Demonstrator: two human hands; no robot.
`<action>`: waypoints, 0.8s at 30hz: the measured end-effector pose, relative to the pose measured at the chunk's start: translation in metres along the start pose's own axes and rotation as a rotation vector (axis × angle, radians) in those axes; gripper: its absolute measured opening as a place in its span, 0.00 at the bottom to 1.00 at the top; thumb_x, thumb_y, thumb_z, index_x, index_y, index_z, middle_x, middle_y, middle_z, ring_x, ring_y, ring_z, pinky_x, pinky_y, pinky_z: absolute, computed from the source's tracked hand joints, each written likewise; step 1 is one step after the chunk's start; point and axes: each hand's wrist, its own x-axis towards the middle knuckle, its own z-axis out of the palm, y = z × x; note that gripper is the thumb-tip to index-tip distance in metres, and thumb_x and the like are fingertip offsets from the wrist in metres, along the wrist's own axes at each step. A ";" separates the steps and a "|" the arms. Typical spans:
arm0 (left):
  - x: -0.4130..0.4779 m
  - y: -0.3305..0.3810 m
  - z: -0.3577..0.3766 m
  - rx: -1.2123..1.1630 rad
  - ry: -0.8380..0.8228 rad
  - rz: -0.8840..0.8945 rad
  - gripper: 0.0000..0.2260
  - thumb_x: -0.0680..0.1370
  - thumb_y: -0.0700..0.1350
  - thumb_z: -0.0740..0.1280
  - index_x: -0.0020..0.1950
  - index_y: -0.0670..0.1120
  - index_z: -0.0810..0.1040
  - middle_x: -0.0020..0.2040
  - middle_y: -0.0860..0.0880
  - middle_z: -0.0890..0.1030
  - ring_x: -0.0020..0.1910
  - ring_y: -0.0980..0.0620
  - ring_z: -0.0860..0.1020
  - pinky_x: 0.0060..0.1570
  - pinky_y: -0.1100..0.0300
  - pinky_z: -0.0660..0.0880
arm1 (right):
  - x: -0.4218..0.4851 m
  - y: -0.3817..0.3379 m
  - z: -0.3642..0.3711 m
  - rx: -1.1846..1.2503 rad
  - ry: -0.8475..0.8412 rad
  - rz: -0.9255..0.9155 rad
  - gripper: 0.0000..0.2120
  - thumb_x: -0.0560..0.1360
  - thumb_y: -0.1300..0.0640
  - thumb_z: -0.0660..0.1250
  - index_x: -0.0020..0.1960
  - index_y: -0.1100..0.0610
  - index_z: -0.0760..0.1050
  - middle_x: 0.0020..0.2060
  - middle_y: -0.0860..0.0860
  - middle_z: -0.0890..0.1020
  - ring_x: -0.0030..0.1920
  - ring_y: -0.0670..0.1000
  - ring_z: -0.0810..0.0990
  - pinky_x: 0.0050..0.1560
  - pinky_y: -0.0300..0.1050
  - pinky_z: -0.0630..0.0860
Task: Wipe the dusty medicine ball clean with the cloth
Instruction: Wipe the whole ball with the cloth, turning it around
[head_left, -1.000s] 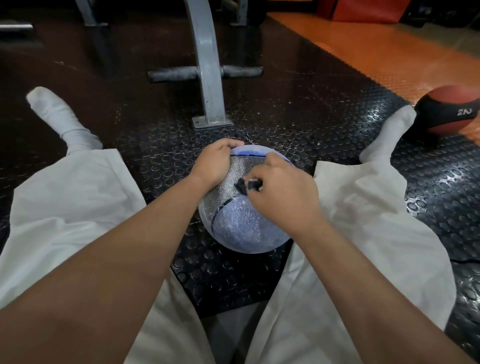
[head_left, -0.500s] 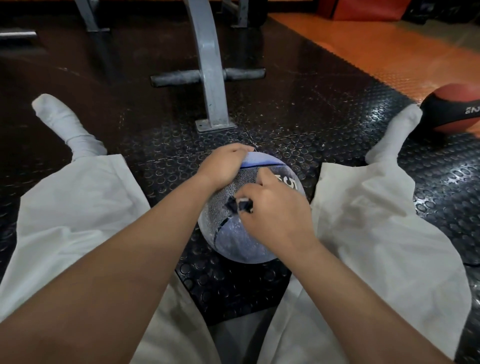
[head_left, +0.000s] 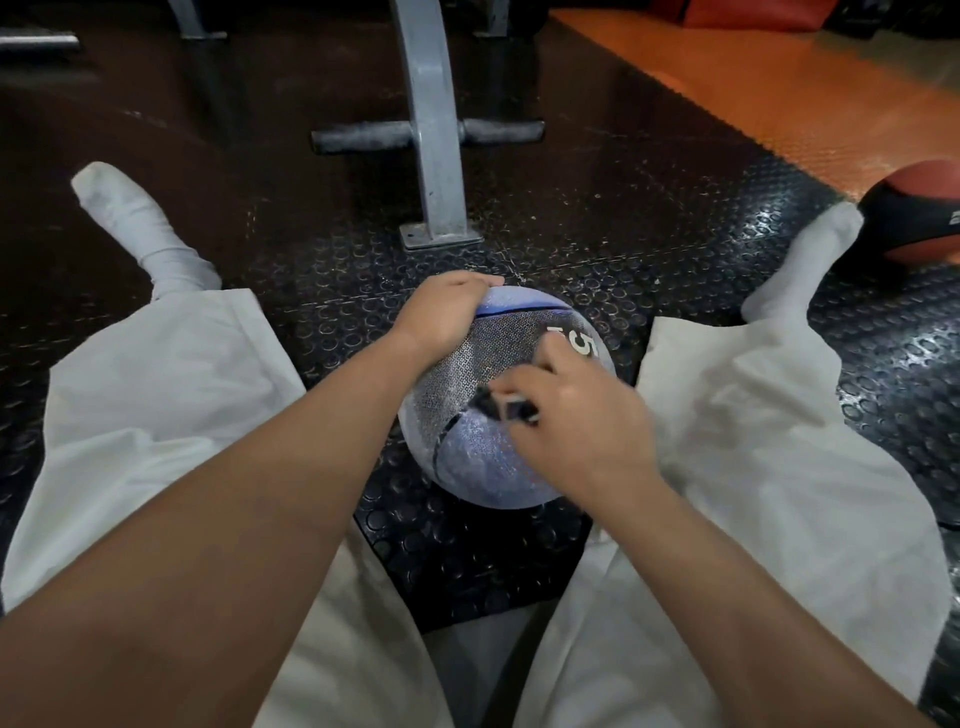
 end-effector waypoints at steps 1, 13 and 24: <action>0.000 0.000 0.000 -0.006 -0.004 -0.003 0.13 0.81 0.43 0.58 0.51 0.55 0.81 0.53 0.55 0.80 0.58 0.54 0.77 0.62 0.60 0.70 | -0.001 0.011 -0.003 0.026 0.033 0.063 0.09 0.64 0.56 0.77 0.43 0.50 0.82 0.39 0.53 0.76 0.33 0.57 0.78 0.27 0.42 0.69; 0.001 -0.001 0.003 0.001 0.071 -0.012 0.12 0.80 0.43 0.58 0.47 0.54 0.81 0.58 0.51 0.82 0.58 0.52 0.77 0.66 0.54 0.70 | 0.009 -0.032 0.013 -0.063 0.094 0.088 0.12 0.55 0.59 0.79 0.36 0.56 0.79 0.37 0.55 0.75 0.28 0.57 0.75 0.26 0.39 0.57; 0.001 -0.003 0.001 -0.013 0.052 -0.021 0.14 0.81 0.43 0.58 0.55 0.50 0.83 0.58 0.53 0.82 0.58 0.55 0.77 0.66 0.57 0.70 | -0.010 0.034 0.007 0.264 0.255 0.505 0.05 0.73 0.55 0.69 0.47 0.53 0.82 0.45 0.53 0.76 0.44 0.57 0.79 0.40 0.50 0.76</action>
